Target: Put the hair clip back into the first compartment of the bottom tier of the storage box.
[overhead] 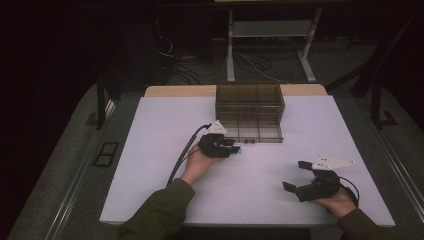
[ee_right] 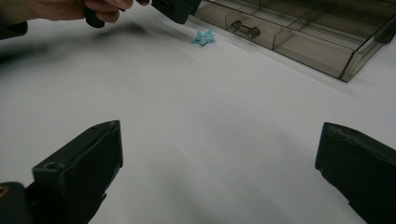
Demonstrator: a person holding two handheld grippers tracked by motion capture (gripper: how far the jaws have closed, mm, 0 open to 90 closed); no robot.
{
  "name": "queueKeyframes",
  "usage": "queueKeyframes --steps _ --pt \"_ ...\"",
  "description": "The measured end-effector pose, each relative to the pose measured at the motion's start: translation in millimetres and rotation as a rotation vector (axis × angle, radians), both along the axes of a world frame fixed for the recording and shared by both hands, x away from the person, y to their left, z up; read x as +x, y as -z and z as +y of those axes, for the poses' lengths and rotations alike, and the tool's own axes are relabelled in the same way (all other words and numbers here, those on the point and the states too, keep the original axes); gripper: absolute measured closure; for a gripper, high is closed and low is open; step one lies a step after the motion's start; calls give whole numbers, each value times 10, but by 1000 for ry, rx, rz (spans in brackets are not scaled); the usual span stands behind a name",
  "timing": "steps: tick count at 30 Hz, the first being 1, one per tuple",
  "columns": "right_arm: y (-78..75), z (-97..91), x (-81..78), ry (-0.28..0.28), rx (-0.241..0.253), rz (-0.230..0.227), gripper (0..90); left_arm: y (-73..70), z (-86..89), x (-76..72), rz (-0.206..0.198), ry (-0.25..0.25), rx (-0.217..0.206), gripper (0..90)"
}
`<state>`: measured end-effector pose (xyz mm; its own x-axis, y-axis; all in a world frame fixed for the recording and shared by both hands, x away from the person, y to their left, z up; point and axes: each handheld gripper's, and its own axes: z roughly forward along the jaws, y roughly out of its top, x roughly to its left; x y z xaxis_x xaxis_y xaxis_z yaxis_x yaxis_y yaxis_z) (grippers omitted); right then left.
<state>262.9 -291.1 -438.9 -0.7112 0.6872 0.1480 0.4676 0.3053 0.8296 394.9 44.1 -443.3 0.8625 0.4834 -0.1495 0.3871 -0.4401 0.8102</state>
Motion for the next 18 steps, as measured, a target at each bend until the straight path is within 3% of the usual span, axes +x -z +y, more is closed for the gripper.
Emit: queueKeyframes --steps 18 --pt "3 -3 -8 -2 -3 1 3 112 -86 82 -9 10 65 674"
